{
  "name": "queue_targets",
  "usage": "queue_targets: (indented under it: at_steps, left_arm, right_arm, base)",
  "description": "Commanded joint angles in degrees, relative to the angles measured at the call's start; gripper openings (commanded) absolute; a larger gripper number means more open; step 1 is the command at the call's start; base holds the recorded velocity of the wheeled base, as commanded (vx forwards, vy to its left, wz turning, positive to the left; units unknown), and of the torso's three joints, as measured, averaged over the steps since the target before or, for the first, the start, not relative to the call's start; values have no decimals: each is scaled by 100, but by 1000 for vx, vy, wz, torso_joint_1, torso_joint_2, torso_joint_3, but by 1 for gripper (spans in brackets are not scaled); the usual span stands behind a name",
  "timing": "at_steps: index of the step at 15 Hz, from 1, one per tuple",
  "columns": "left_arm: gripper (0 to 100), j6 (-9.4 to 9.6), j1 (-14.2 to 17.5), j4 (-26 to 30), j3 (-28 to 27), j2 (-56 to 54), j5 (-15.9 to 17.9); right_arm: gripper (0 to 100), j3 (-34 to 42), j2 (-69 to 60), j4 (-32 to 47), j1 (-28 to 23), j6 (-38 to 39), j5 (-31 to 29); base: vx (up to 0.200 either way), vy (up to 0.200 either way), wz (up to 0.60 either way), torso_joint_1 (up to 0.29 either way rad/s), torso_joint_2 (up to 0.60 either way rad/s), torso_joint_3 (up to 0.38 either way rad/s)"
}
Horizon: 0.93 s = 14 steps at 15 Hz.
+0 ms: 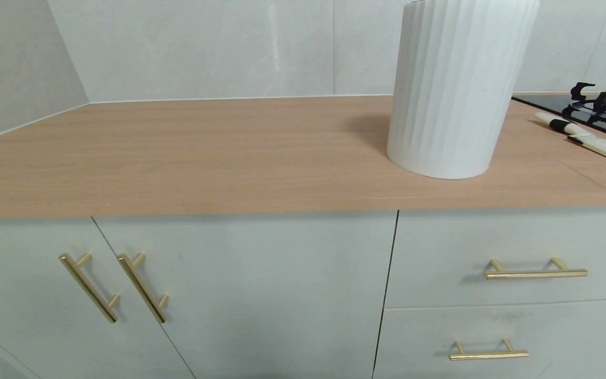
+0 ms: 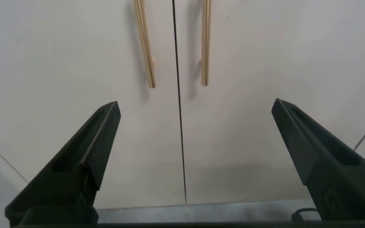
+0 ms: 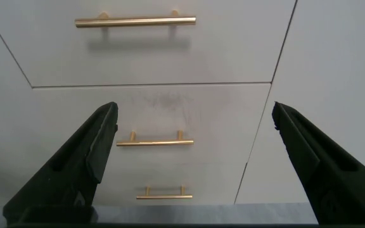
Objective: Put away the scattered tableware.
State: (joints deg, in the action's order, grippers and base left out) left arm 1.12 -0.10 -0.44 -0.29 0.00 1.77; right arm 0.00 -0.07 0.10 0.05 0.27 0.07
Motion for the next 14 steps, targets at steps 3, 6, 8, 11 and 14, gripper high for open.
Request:
queue_targets:
  at_steps: [3, 6, 8, 11, 14]
  left_arm:
    - [100, 2, 1, 0, 3, 9, -1]
    - [100, 2, 1, 0, 3, 9, -1]
    - [100, 2, 1, 0, 3, 9, -1]
    - [100, 2, 1, 0, 3, 9, -1]
    - [100, 2, 1, 0, 3, 9, -1]
  right_arm:
    - [100, 0, 7, -1, 4, 0, 1]
    - [100, 0, 7, -1, 4, 0, 1]
    - [100, 0, 7, -1, 4, 0, 1]
    - [100, 0, 7, -1, 4, 0, 1]
    - [100, 0, 7, -1, 4, 0, 1]
  base:
    - [0, -200, 0, 7, 4, 1]
    - [0, -200, 0, 6, 4, 2]
    - [0, 0, 0, 0, 0, 0]
    - [0, 0, 0, 0, 0, 0]
    - [0, 0, 0, 0, 0, 0]
